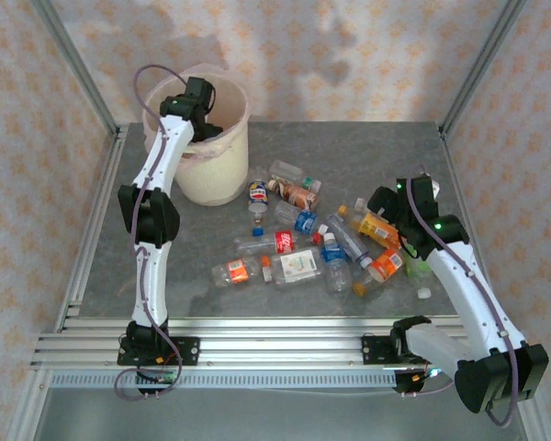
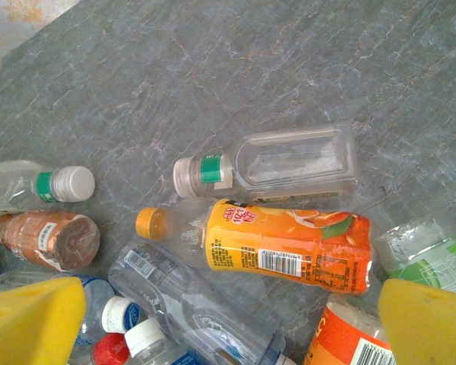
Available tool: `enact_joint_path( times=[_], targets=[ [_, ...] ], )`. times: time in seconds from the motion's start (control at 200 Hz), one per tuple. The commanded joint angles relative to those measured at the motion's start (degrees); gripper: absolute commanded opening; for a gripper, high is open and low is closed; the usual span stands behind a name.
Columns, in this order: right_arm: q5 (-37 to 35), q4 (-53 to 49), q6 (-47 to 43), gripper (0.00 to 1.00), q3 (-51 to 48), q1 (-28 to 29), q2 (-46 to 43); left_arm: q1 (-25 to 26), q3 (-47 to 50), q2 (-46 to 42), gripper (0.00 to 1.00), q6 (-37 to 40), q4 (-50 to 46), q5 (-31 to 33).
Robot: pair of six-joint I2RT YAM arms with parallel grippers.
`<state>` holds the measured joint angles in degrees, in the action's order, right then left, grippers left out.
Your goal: Put the plastic bottles in the bin
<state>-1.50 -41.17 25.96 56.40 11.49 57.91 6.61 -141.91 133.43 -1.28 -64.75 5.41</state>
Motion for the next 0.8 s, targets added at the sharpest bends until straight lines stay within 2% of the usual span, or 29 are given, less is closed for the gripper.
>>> enact_joint_path(
  times=[0.0,0.415,0.796],
  targets=[
    [-1.6,-1.3,-0.1,0.99,0.6,0.4,-0.6,-0.5,-3.1,-4.8,1.0,-0.9,-2.2,2.7],
    [-3.4,-1.9,-1.0,0.99,2.0,0.5,-0.6,-0.5,-1.6,-20.1,1.0,-6.5,1.5,4.6],
    [-7.5,-2.1,-1.3,0.99,1.2,0.5,-3.5,-0.5,20.7,-46.1,1.0,-8.9,13.7,-2.4]
  ],
)
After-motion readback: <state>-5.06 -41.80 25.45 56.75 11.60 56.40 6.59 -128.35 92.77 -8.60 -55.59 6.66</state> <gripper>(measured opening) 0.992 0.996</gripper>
